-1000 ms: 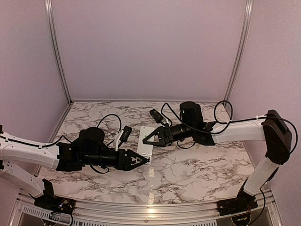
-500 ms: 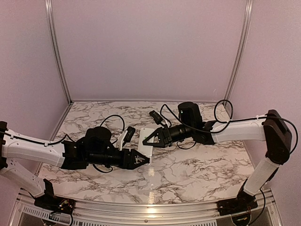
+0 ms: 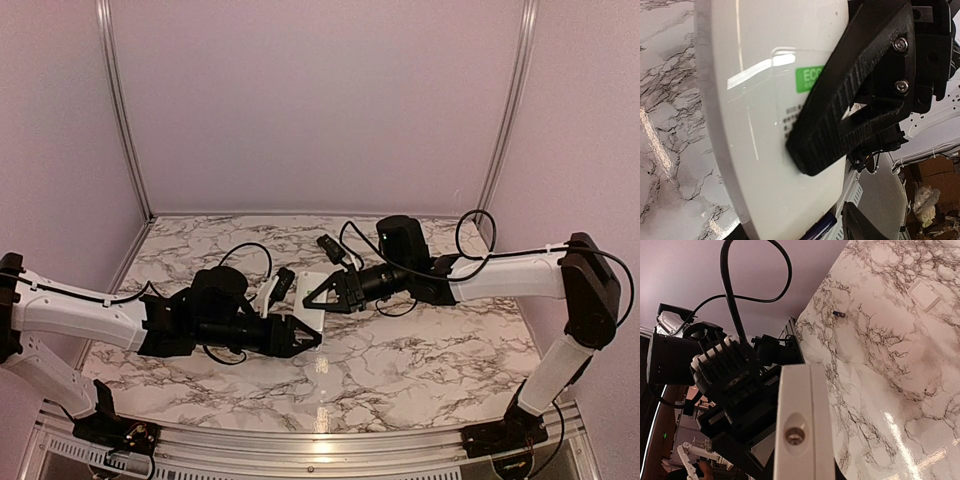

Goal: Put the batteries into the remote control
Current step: Load the battery cover into the battery compartment.

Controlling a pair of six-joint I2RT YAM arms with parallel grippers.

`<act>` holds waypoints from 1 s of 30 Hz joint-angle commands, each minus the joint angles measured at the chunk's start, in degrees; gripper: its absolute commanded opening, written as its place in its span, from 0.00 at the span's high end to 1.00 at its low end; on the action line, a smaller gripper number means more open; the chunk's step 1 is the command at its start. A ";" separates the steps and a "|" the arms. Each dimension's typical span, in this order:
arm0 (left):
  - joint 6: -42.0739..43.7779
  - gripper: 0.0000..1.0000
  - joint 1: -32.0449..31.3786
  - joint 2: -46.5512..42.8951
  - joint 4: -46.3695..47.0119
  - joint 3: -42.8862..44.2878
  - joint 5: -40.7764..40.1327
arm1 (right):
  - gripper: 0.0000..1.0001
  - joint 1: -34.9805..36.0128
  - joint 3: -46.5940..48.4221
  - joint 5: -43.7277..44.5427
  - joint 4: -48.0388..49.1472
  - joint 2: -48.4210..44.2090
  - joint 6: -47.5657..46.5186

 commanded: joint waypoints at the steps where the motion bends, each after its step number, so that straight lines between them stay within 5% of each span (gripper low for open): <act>1: 0.96 0.49 0.07 0.40 1.90 1.90 1.09 | 1.00 0.83 2.60 1.36 0.58 0.40 -1.15; 16: 0.72 0.67 1.05 -1.38 3.83 -2.87 2.20 | 1.00 -0.22 1.04 -2.43 7.29 -1.00 3.13; 25: 3.92 0.64 1.06 -2.18 0.19 -2.41 1.55 | 1.00 -0.60 0.36 -2.32 8.37 -1.00 4.04; 30: 9.51 0.42 1.14 -4.15 -4.32 -0.42 0.37 | 1.00 -0.67 0.21 -1.21 6.75 -0.49 2.39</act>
